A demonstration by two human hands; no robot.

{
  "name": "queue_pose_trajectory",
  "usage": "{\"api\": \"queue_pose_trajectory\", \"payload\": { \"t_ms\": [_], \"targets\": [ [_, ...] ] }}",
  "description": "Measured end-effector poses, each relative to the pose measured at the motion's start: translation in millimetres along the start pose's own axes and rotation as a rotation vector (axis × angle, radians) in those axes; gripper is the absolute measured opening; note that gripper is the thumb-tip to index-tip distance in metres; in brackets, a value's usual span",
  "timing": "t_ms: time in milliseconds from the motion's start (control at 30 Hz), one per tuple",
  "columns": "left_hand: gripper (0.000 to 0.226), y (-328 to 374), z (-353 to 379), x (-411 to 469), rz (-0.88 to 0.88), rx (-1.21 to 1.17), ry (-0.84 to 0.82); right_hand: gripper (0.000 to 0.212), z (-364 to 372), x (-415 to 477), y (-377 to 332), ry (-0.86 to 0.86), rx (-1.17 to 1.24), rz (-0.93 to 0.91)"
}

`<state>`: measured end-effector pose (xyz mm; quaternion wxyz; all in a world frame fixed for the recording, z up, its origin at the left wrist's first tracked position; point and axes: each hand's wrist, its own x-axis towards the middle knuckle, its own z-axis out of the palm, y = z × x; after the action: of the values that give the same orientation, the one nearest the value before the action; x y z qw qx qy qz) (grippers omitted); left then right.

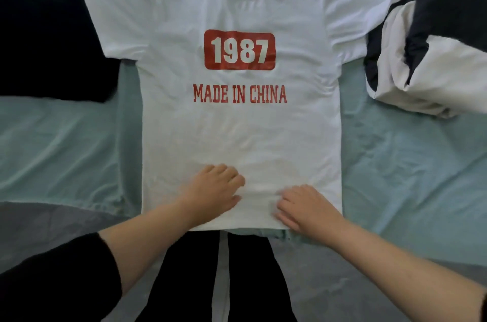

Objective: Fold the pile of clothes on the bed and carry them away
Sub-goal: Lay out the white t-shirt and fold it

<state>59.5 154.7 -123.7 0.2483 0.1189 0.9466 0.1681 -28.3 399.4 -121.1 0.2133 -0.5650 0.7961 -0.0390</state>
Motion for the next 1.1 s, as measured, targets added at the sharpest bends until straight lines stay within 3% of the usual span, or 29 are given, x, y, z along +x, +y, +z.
{"api": "queue_pose_trajectory", "payload": {
  "t_ms": [67, 133, 200, 300, 400, 500, 567, 633, 700, 900, 1033, 1100],
  "targets": [
    [0.043, 9.8, 8.5, -19.8, -0.031, -0.035, -0.227, 0.03, 2.4, -3.2, -21.1, -0.098, 0.05, -0.017],
    [0.054, 12.3, 17.3, -37.3, -0.09, 0.029, -0.315, 0.042, 6.7, -2.9, -34.4, -0.198, 0.024, 0.059],
    [0.054, 17.8, 21.2, -47.1, -0.099, 0.081, -0.302, 0.044, 10.5, 0.5, -41.7, -0.221, 0.001, 0.124],
    [0.04, 26.9, 30.9, -47.7, -0.138, 0.101, -0.147, 0.044, 11.6, 3.3, -43.8, -0.19, 0.022, 0.178],
    [0.04, 29.3, 35.6, -51.5, -0.16, 0.099, -0.127, 0.047, 8.7, -0.8, -42.4, -0.227, 0.046, 0.221],
    [0.038, 20.0, 28.3, -55.5, -0.206, 0.067, -0.153, 0.031, 2.2, -1.1, -36.5, -0.347, 0.088, 0.304],
    [0.024, 8.8, 17.5, -55.5, -0.302, 0.008, -0.237, 0.015, -4.1, 3.4, -26.1, -0.414, 0.176, 0.381],
    [0.019, -10.7, 4.9, -52.7, -0.414, -0.06, -0.367, 0.011, -16.7, 12.1, -9.1, -0.449, 0.31, 0.472],
    [0.008, -38.7, -18.3, -47.0, -0.512, -0.164, -0.392, 0.011, -34.5, 25.9, 14.5, -0.461, 0.412, 0.541],
    [0.019, -135.0, -107.8, -3.9, -0.62, -0.315, -0.184, 0.011, -98.8, 100.3, 90.4, -0.172, 0.38, 0.607],
    [0.029, -175.1, -152.3, 25.1, -0.694, -0.389, 0.126, 0.025, -129.1, 147.8, 130.4, -0.002, 0.313, 0.642],
    [0.031, -187.4, -164.7, 36.6, -0.777, -0.516, 0.288, 0.03, -139.8, 162.7, 148.0, 0.0, 0.296, 0.681]
  ]
}}
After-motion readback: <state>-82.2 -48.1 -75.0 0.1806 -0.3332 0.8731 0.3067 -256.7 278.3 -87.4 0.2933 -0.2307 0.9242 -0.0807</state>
